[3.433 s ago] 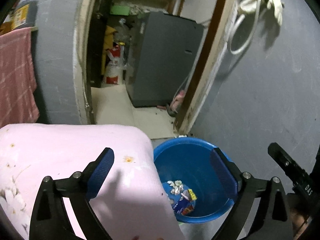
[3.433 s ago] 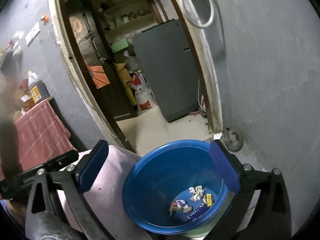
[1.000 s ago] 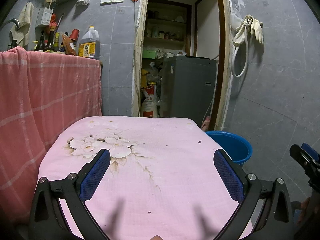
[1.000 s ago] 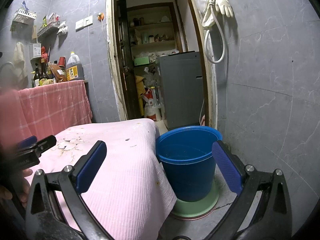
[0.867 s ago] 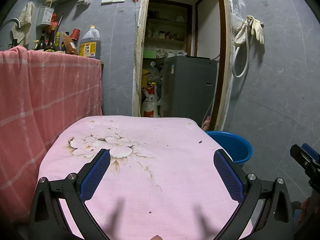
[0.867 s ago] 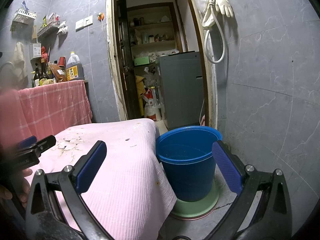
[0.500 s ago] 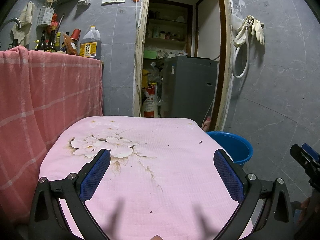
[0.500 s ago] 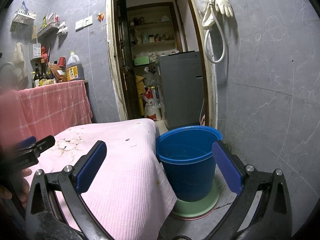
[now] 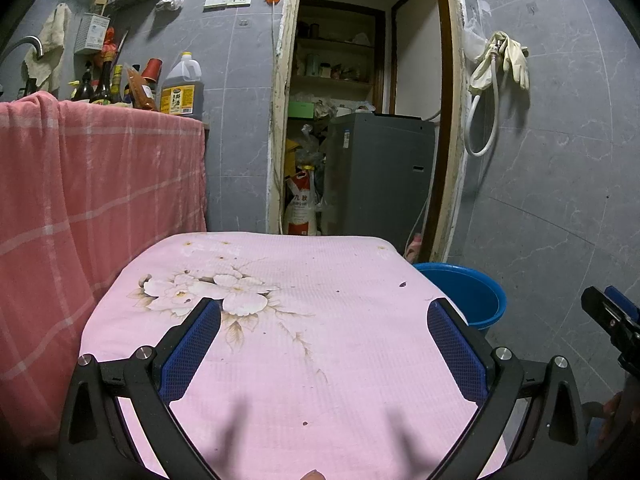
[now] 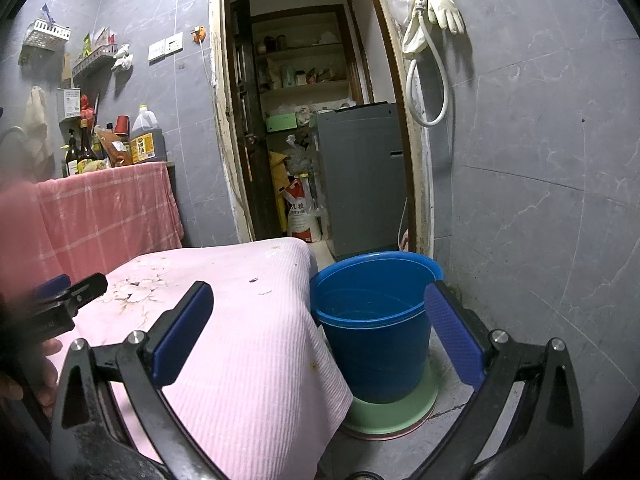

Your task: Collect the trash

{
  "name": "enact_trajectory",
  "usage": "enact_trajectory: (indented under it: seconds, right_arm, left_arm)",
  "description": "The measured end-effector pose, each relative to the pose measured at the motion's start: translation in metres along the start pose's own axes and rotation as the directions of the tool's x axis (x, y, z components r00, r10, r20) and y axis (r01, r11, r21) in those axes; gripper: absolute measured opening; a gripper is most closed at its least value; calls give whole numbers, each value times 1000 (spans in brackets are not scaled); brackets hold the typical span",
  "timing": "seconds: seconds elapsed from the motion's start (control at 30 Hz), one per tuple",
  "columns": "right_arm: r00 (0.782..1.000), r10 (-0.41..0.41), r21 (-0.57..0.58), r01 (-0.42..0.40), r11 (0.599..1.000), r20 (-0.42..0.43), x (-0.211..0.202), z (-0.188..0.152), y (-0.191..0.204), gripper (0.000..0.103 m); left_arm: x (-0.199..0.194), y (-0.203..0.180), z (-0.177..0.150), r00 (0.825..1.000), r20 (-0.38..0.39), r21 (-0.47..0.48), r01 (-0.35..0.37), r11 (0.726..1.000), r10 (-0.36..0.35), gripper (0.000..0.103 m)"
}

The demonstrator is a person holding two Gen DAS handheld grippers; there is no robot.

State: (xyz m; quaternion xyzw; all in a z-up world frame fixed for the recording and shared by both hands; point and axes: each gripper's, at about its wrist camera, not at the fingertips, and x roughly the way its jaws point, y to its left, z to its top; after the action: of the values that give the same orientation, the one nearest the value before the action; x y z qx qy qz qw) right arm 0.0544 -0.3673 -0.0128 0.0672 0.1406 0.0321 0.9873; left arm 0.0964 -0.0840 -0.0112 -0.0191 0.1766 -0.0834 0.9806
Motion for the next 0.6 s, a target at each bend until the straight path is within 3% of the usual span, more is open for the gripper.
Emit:
enact_trajectory:
  seconds: [0.6]
  right_arm:
    - [1000,0,-1,0,1000,-2,0,0,-1,103]
  left_arm:
    - [-3,0,0,1000,-1,-6,-12,1000,12,102]
